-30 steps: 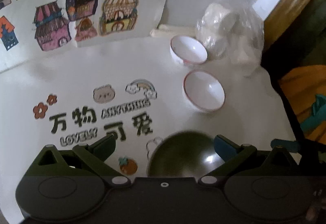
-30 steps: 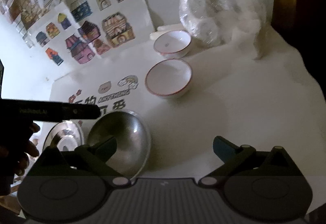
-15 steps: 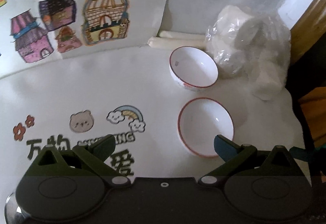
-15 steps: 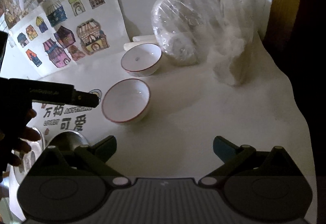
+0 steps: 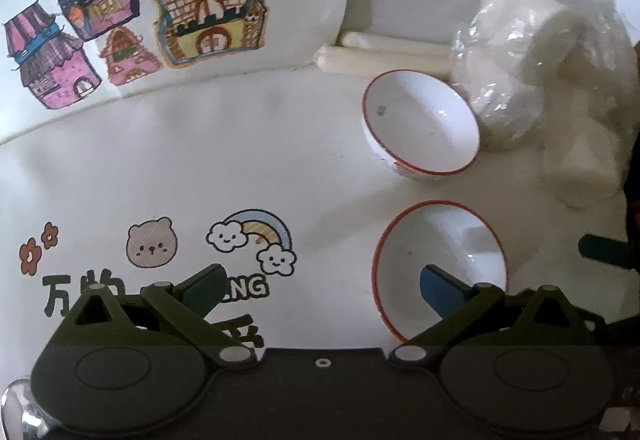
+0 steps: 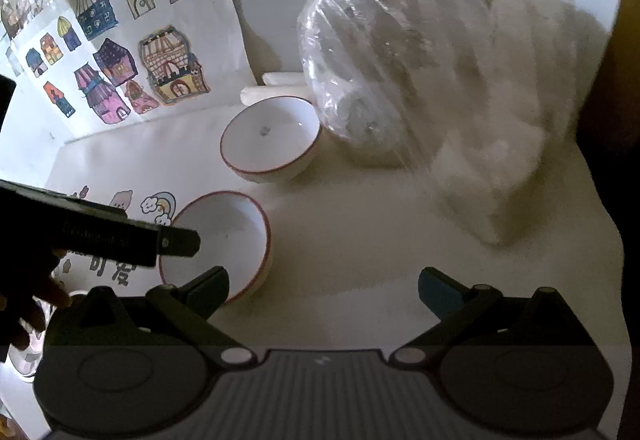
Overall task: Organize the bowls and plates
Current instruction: 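Move the left gripper to the white red-rimmed bowl, then close the left gripper on the white bowl's rim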
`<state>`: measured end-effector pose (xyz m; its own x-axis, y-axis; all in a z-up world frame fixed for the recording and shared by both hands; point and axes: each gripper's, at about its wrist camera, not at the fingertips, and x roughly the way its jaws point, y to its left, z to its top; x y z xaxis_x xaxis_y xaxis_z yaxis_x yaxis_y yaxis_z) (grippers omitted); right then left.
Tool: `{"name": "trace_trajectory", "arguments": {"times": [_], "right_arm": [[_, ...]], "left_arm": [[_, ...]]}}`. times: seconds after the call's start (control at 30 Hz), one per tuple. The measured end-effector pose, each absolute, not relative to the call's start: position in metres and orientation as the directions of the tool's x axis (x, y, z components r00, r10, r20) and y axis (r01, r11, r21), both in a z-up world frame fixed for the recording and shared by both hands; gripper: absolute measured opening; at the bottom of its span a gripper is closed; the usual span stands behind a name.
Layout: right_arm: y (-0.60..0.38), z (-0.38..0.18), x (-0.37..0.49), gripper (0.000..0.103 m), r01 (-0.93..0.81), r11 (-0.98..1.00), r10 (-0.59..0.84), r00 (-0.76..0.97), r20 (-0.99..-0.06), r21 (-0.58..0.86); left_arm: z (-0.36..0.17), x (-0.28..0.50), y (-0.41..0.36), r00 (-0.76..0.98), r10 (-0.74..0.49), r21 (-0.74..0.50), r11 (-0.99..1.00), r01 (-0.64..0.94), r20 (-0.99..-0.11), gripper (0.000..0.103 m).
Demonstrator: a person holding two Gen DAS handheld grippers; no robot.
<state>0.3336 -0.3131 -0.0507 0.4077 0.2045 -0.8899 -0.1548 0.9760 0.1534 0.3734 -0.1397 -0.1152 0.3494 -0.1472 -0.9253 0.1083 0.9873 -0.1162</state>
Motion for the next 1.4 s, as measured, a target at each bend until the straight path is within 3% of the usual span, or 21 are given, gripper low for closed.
{"name": "trace_trajectory", "arguments": {"times": [0.23,0.4,0.6,0.77,1.17,1.3,1.4], "right_arm": [[-0.307,-0.060,0.347,0.102,-0.198,0.968,0.223,0.383,-0.896,0.156],[-0.304,-0.063,0.351,0.090,-0.212,0.964,0.228,0.367,-0.902,0.158],[-0.303,-0.066,0.357,0.074,-0.224,0.958,0.251,0.340,-0.906,0.181],[-0.300,-0.066,0.360,0.064,-0.231,0.951,0.273,0.320,-0.907,0.205],[-0.299,-0.065,0.364,0.031,-0.208,0.937,0.333,0.285,-0.899,0.281],[-0.297,-0.064,0.366,0.018,-0.209,0.929,0.356,0.276,-0.893,0.306],[-0.296,-0.063,0.365,0.015,-0.204,0.930,0.353,0.273,-0.895,0.305]], "left_arm": [[-0.124,0.366,-0.140,0.339,-0.115,-0.094,0.993,0.077,-0.934,0.102],[-0.130,0.362,-0.144,0.337,-0.102,-0.083,0.994,0.068,-0.936,0.096],[-0.134,0.359,-0.143,0.333,-0.144,-0.128,0.989,0.070,-0.932,0.078],[-0.132,0.359,-0.144,0.328,-0.185,-0.168,0.982,0.080,-0.926,0.052],[-0.133,0.357,-0.143,0.316,-0.264,-0.254,0.964,0.073,-0.911,0.015],[-0.135,0.356,-0.140,0.304,-0.298,-0.299,0.953,0.046,-0.905,0.013],[-0.135,0.354,-0.137,0.304,-0.311,-0.317,0.948,0.031,-0.900,0.008]]}}
